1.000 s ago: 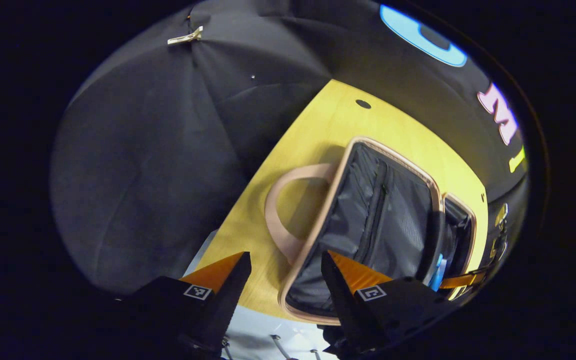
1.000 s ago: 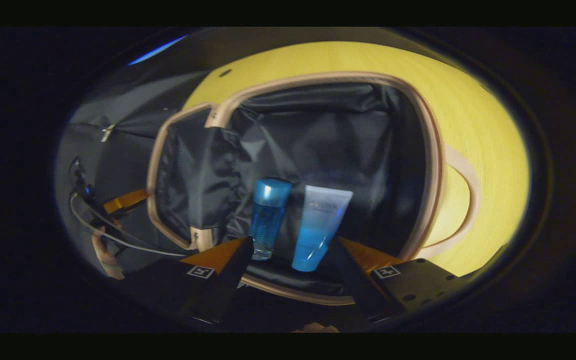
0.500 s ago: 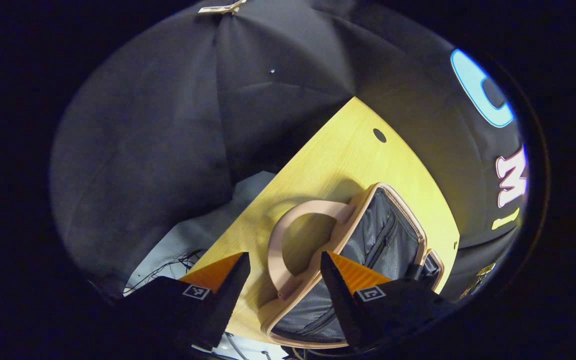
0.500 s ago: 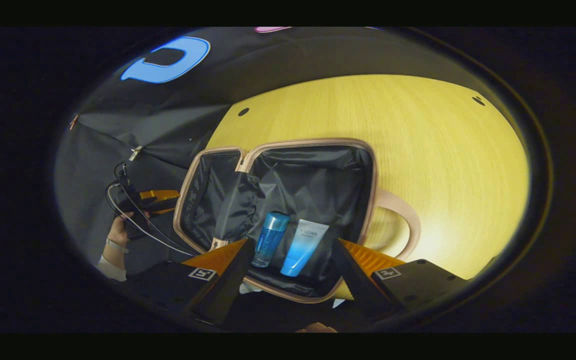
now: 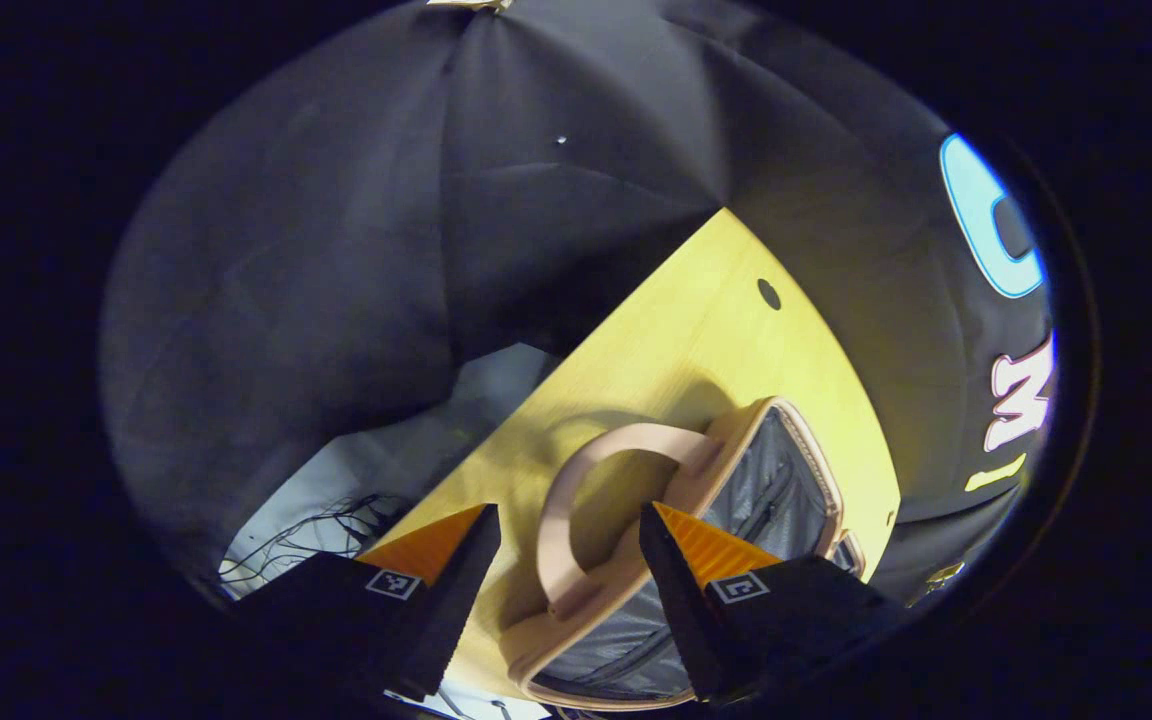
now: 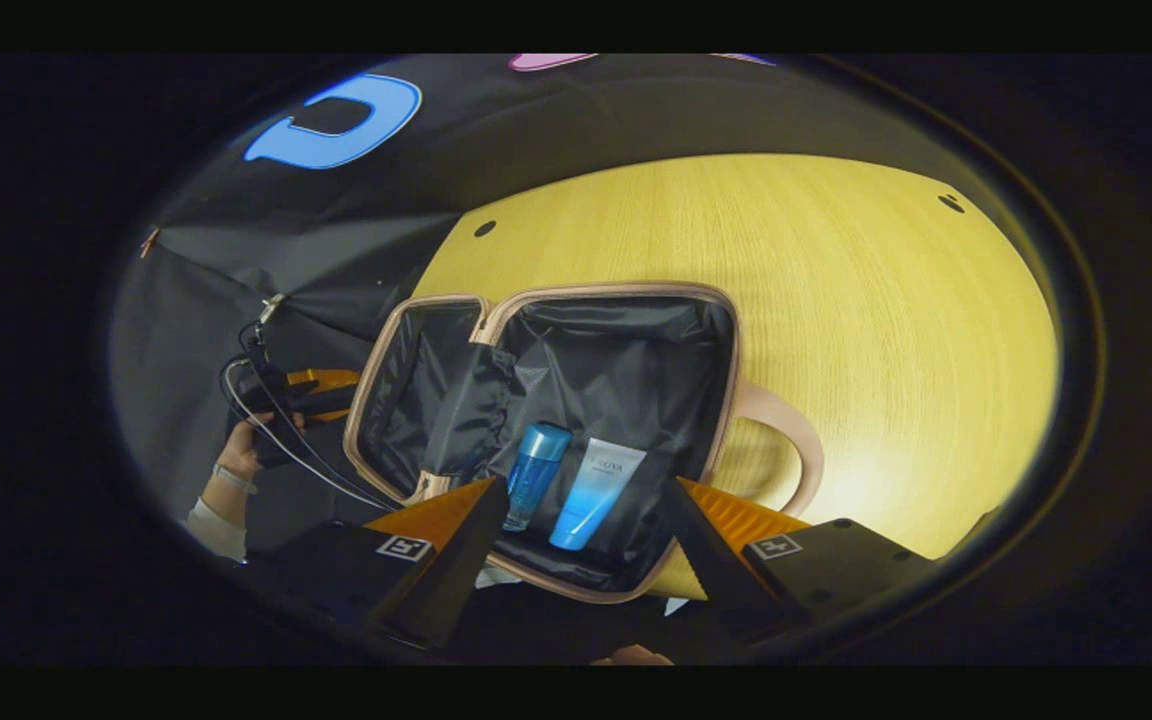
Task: First open the suitcase, pack the skin care products into it, and then close the suitcase.
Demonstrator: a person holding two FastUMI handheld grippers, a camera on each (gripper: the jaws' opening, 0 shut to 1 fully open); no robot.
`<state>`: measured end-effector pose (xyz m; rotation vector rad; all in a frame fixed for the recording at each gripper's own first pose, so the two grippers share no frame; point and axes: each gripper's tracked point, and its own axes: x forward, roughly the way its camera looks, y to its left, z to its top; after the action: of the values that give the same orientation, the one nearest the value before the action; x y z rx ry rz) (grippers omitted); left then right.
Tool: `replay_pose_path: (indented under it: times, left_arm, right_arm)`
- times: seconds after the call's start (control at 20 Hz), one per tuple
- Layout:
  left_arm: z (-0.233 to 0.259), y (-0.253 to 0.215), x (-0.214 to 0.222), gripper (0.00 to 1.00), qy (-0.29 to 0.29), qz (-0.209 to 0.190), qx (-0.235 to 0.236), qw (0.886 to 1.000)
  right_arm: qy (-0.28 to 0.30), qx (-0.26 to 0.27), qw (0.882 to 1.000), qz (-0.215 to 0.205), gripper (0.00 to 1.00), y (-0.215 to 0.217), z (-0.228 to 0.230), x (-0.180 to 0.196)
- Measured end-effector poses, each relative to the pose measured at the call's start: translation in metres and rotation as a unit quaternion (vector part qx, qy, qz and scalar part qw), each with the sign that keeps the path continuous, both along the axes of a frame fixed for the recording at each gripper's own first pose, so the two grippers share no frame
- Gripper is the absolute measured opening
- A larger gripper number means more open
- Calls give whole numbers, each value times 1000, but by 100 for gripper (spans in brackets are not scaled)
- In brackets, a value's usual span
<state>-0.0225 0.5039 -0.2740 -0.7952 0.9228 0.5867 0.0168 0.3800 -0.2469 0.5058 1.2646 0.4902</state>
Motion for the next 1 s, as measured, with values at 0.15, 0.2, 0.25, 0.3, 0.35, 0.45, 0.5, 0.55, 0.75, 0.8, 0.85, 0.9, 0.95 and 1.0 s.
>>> replay_pose_path:
  times: [0.15,0.2,0.25,0.3,0.35,0.45,0.5,0.55,0.75,0.8,0.85,0.9,0.95,1.0]
  left_arm:
    - [-13,3,2,90,27,-5,10,1000]
    - [-19,3,2,89,39,-12,19,999]
    - [-26,4,1,87,51,-28,30,998]
    - [-34,2,2,83,63,-48,43,996]
    - [-41,-2,6,62,67,-57,44,995]
    - [-37,1,16,20,76,-76,64,992]
    - [-31,-1,13,14,77,-89,72,990]
    - [-27,-2,13,17,76,-99,76,989]
    - [-1,-13,17,14,50,-117,70,989]
    - [8,-16,14,12,46,-129,77,988]
    - [18,-19,12,10,43,-150,89,984]
    - [31,-24,12,8,39,-172,103,979]
    - [46,-27,13,6,35,-187,119,975]
    - [62,-33,13,6,29,-196,134,971]
  right_arm:
    - [-3,-10,1000,6,98,-3,-3,-4]
    - [-5,-12,1000,5,98,-3,-3,-4]
    - [-5,-13,1000,4,98,-3,-3,-5]
    - [-5,-13,1000,2,98,-5,-2,-5]
    - [-6,-12,1000,2,98,-6,-1,-6]
    - [-12,-11,1000,2,98,-6,0,-5]
    - [-15,-13,1000,2,98,-8,2,-7]
    - [-17,-15,1000,3,98,-10,2,-8]
    - [-38,-21,999,10,98,-15,1,-9]
    - [-45,-21,999,11,100,-16,3,-9]
    - [-51,-20,998,12,98,-16,5,-8]
    - [-58,-15,998,13,98,-15,8,-7]
    - [-63,-8,998,16,98,-14,11,-6]
    - [-67,-3,998,21,98,-13,12,-8]
